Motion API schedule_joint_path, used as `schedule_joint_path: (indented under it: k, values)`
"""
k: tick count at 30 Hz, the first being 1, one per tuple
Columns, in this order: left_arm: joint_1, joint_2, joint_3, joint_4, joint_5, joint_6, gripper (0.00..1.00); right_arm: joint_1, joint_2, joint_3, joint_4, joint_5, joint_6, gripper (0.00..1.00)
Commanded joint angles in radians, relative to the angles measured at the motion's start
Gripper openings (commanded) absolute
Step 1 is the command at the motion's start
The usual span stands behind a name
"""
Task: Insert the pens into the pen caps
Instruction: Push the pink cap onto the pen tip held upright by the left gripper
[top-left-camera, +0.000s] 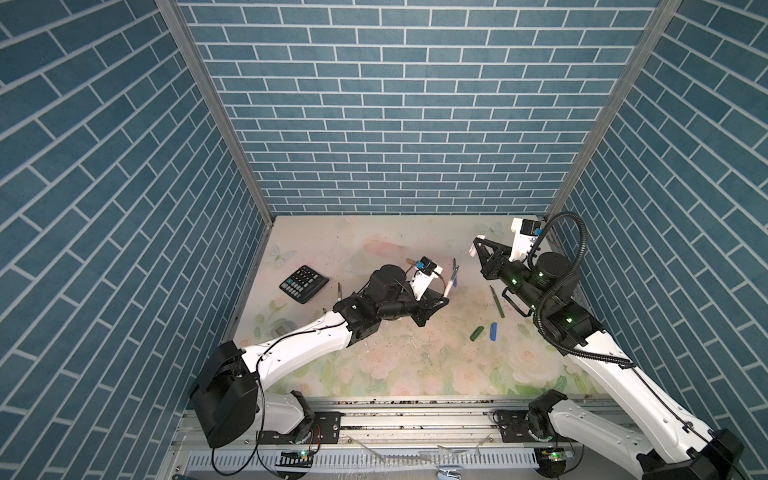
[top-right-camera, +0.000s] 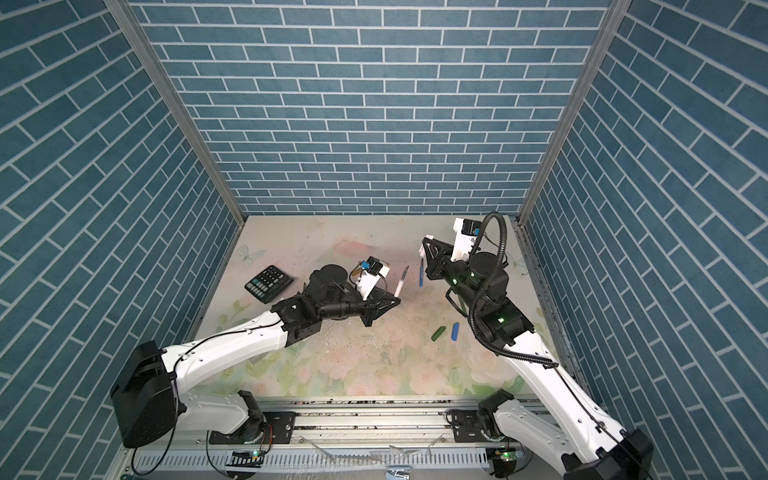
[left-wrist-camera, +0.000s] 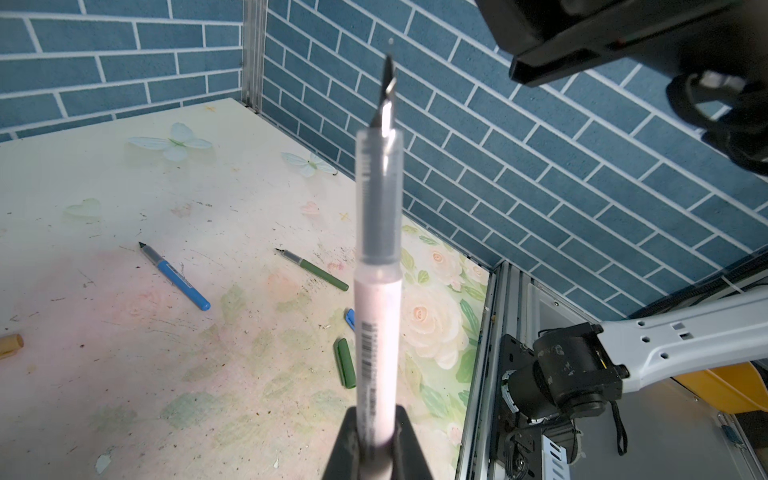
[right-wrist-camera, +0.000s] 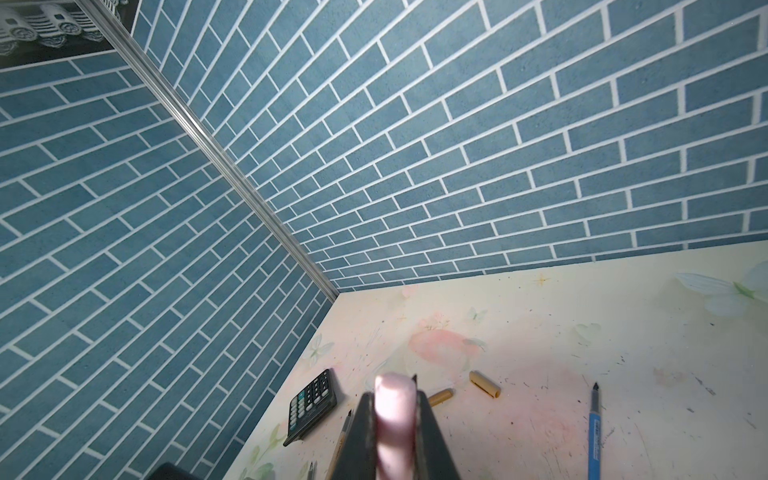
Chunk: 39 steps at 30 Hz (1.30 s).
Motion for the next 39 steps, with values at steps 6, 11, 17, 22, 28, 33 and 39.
schedule_joint_path:
  k: [6, 11, 17, 22, 28, 33, 39]
  values:
    - [-0.007, 0.009, 0.036, -0.002, 0.020, 0.010, 0.00, 0.031, 0.021, 0.038, 0.039, -0.073, 0.006, 0.12]
    - [-0.007, 0.003, 0.034, -0.004, 0.013, 0.010, 0.00, 0.051, 0.012, 0.019, 0.030, -0.078, 0.024, 0.12]
    - [-0.007, 0.001, 0.032, 0.002, 0.016, 0.003, 0.00, 0.068, -0.017, -0.018, 0.026, -0.058, 0.034, 0.11]
    - [-0.007, 0.003, 0.030, 0.007, 0.016, -0.003, 0.00, 0.073, -0.016, -0.028, 0.025, -0.059, 0.039, 0.11]
    - [-0.007, 0.002, 0.030, 0.007, 0.012, -0.005, 0.00, 0.076, -0.015, -0.040, 0.013, -0.064, 0.045, 0.10]
    - [-0.008, 0.001, 0.026, 0.014, 0.011, -0.011, 0.00, 0.077, -0.015, -0.058, 0.019, -0.062, 0.055, 0.11]
    - [-0.007, 0.000, 0.022, 0.021, 0.003, -0.021, 0.00, 0.082, -0.010, -0.078, 0.034, -0.071, 0.076, 0.11]
